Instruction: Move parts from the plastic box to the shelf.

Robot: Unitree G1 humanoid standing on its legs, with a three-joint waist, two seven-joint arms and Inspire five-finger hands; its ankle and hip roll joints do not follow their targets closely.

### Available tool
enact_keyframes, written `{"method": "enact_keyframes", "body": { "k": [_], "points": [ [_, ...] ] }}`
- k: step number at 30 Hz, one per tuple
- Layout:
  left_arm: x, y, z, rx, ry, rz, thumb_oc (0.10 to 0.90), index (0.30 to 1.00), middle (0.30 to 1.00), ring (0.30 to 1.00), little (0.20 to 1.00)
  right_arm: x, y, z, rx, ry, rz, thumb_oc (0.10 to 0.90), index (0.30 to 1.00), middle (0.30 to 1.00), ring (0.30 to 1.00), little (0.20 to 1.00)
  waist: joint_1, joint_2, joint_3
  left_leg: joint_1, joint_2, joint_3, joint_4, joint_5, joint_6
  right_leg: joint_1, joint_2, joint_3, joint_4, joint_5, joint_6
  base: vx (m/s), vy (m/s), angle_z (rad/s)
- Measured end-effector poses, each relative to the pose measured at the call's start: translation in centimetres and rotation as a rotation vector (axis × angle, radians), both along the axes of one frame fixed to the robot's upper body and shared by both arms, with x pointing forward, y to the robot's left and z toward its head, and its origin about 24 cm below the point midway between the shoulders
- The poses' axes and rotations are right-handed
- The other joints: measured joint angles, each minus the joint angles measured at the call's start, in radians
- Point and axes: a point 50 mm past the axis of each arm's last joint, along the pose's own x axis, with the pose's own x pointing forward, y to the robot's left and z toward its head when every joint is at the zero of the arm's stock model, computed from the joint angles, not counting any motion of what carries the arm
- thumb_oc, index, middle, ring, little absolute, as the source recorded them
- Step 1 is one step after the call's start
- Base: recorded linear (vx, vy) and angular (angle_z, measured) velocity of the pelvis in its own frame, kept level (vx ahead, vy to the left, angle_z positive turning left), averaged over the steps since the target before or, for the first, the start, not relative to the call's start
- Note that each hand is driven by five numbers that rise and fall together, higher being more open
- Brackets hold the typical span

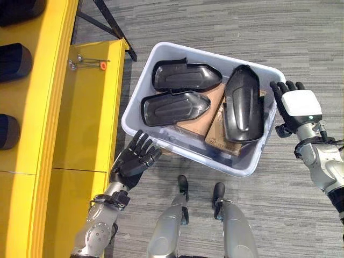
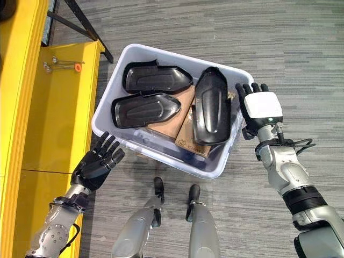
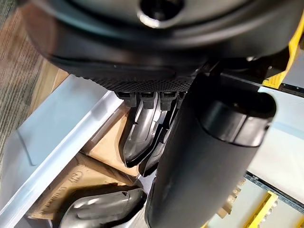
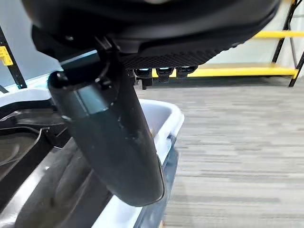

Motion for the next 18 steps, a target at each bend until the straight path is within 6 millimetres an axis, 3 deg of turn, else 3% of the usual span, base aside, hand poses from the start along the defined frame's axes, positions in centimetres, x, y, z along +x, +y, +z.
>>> {"method": "enact_keyframes", "body": {
  "k": [9, 14, 18],
  "points": [
    [-0.1, -0.7, -0.3, -0.035, 0.013, 0.014, 0.9, 1.0, 1.0, 1.0, 1.0, -0.3, 1.0, -0.6, 0.189, -0.07, 0.03, 0.9, 1.0, 1.0, 1.0, 1.0, -0.005, 0.008, 0.001, 0.024, 0.0, 0.004, -0.015, 0.002, 0.0, 0.018, 0.001, 0.004, -0.006, 0.0, 0.0, 0.02, 0.046, -0.01],
    [-0.2, -0.5, -0.4, -0.038, 0.027, 0.032, 0.9, 1.0, 1.0, 1.0, 1.0, -2.1, 3.0, 1.9, 0.296, -0.28, 0.137, 0.9, 1.0, 1.0, 1.0, 1.0, -0.027, 0.017, 0.001, 0.031, -0.002, 0.006, -0.021, 0.002, 0.001, 0.024, 0.001, 0.005, -0.011, 0.0, 0.001, 0.02, 0.05, 0.0],
    [-0.3, -0.6, -0.1, -0.041, 0.014, 0.03, 0.9, 1.0, 1.0, 1.0, 1.0, -3.9, 3.1, 3.3, 0.314, -0.364, 0.169, 0.9, 1.0, 1.0, 1.0, 1.0, -0.052, 0.017, 0.0, 0.042, -0.003, 0.01, -0.027, -0.001, 0.001, 0.034, 0.002, 0.011, -0.017, -0.002, 0.003, 0.03, 0.067, -0.04]
  ]
}}
